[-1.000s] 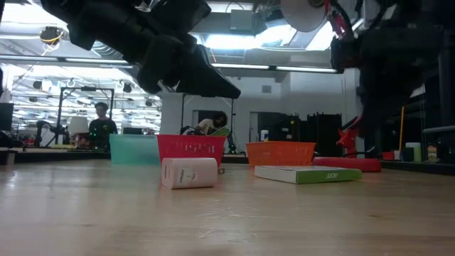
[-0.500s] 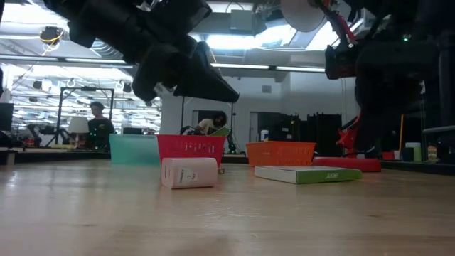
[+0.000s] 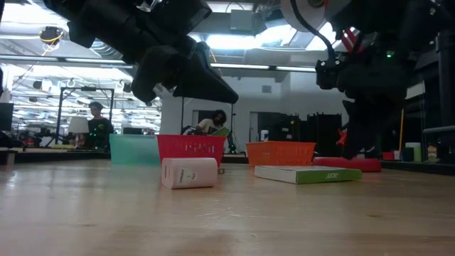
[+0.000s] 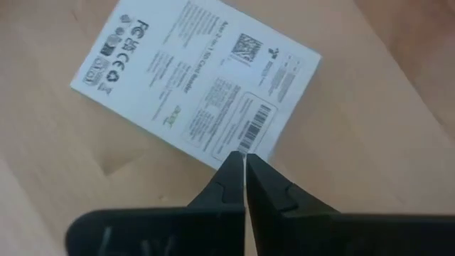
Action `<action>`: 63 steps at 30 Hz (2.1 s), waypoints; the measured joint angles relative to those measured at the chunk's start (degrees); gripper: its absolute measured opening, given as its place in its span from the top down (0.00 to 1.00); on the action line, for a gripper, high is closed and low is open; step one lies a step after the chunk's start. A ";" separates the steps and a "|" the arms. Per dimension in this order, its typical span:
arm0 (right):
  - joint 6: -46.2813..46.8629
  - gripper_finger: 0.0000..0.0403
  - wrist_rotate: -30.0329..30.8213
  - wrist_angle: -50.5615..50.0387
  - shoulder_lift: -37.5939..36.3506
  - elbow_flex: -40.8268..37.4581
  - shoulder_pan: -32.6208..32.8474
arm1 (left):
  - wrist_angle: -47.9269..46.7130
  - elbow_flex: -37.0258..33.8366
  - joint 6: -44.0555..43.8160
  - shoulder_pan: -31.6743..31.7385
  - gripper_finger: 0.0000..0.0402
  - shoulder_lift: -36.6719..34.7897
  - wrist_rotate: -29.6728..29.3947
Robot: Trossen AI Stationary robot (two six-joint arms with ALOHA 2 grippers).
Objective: Pick and place items into bin
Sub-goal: Put the card reader box into the red bin
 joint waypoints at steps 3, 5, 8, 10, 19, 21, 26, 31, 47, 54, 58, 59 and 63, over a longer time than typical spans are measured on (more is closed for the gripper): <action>-0.02 1.00 -0.65 -0.42 0.00 0.00 -0.29 | -0.15 0.00 0.01 0.00 0.99 0.00 -0.02; 0.00 1.00 -1.27 -0.53 0.00 0.00 -0.29 | -0.29 0.00 0.02 0.00 0.99 0.00 -0.02; 0.50 1.00 -1.48 -0.76 0.24 0.00 -0.27 | -0.35 0.00 0.02 0.00 0.99 0.00 -0.02; 0.55 1.00 -1.48 -0.94 0.31 0.00 -0.27 | -0.37 0.00 0.02 0.00 0.99 0.00 -0.04; 0.52 1.00 -1.70 -1.25 3.15 0.00 -0.29 | -0.39 0.00 0.02 0.00 0.99 -0.02 -0.28; 0.48 1.00 -1.61 -0.77 3.60 0.06 -0.27 | -0.37 0.00 0.02 0.00 0.99 -0.02 -0.48; 0.48 1.00 -1.66 -0.42 3.87 0.11 -0.29 | -0.39 0.00 0.02 0.00 0.99 -0.02 -0.59; 0.48 1.00 -1.87 -0.46 3.87 0.11 -0.29 | -0.39 0.00 1.29 0.00 0.98 -0.02 -3.01; 0.87 1.00 -2.81 0.09 3.93 0.04 -0.33 | -0.41 0.00 17.26 -1.68 0.69 -0.04 -3.22; 0.85 1.00 -3.14 0.81 3.96 0.02 -0.33 | -0.39 0.00 18.94 -1.46 0.60 -0.04 -2.78; 0.85 1.00 -3.17 0.85 3.97 0.00 -0.33 | -0.39 0.00 19.96 -1.22 0.58 -0.04 -2.37; 0.85 1.00 -3.17 0.87 3.98 0.00 -0.33 | -0.39 0.00 19.90 -1.07 0.58 -0.04 -2.11; 0.85 1.00 -3.34 1.14 3.98 0.00 -0.33 | -1.30 0.00 18.97 0.76 0.57 -0.04 2.14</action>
